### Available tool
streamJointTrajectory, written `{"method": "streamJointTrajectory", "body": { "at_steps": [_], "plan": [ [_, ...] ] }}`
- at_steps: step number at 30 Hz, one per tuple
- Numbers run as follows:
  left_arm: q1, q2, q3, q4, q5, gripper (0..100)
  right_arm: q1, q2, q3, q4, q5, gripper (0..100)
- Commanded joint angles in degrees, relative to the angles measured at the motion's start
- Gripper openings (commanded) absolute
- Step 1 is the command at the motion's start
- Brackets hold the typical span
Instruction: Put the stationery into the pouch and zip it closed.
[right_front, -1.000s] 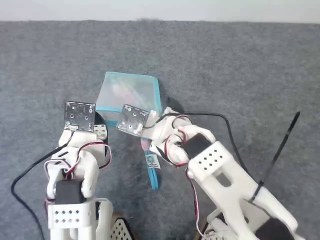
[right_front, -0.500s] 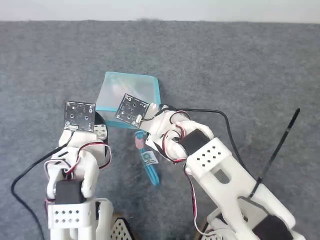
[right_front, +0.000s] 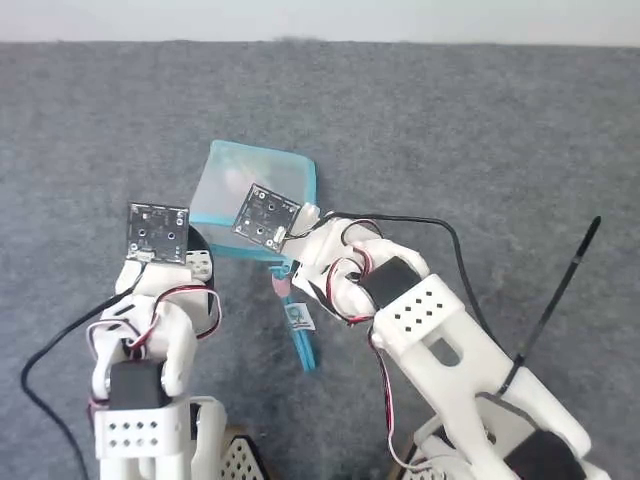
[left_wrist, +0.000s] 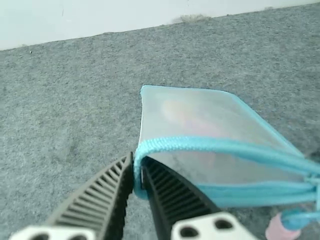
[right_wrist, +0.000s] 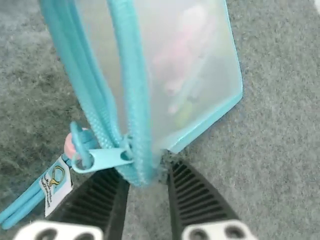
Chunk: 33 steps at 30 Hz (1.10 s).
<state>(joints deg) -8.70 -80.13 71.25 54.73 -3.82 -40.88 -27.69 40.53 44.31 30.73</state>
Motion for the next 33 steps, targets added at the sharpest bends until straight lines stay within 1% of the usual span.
{"method": "streamJointTrajectory", "body": {
  "at_steps": [1,4,8,10,14,17,20,23,28,30,33],
  "plan": [
    [0.7,0.4,-2.9,0.1,1.1,1,-0.1,-0.7,-3.9,4.0,-2.2,0.8],
    [0.7,0.4,-4.0,0.7,1.1,1,2.4,-0.7,-5.4,6.1,-8.0,0.8],
    [0.7,-2.5,-9.9,8.5,0.8,6,6.6,-0.7,-5.7,6.3,-11.0,0.8],
    [0.7,-6.0,-11.3,11.3,-0.7,9,8.0,-0.7,-5.8,6.3,-12.2,0.8],
    [0.7,-13.6,-11.3,14.3,-2.7,11,8.4,-0.7,-6.7,6.5,-14.0,0.8],
    [0.9,-17.0,-10.0,14.7,-4.0,11,8.6,-0.2,-10.9,9.9,-16.7,0.8],
    [5.1,-17.1,-9.0,14.9,-4.1,11,8.6,-0.1,-16.4,13.1,-17.5,0.8],
    [10.3,-14.9,-8.6,14.9,-4.1,11,8.4,-0.1,-21.0,15.6,-20.0,0.8],
    [17.5,-10.0,-8.7,14.8,-4.1,12,8.3,-0.3,-24.5,17.8,-20.5,0.8],
    [19.3,-8.4,-8.7,14.7,-4.1,14,7.4,-0.7,-24.5,18.7,-20.2,0.8],
    [20.9,-6.7,-8.6,14.6,-4.1,21,5.4,-0.7,-24.8,21.1,-20.1,0.8]
  ]
}}
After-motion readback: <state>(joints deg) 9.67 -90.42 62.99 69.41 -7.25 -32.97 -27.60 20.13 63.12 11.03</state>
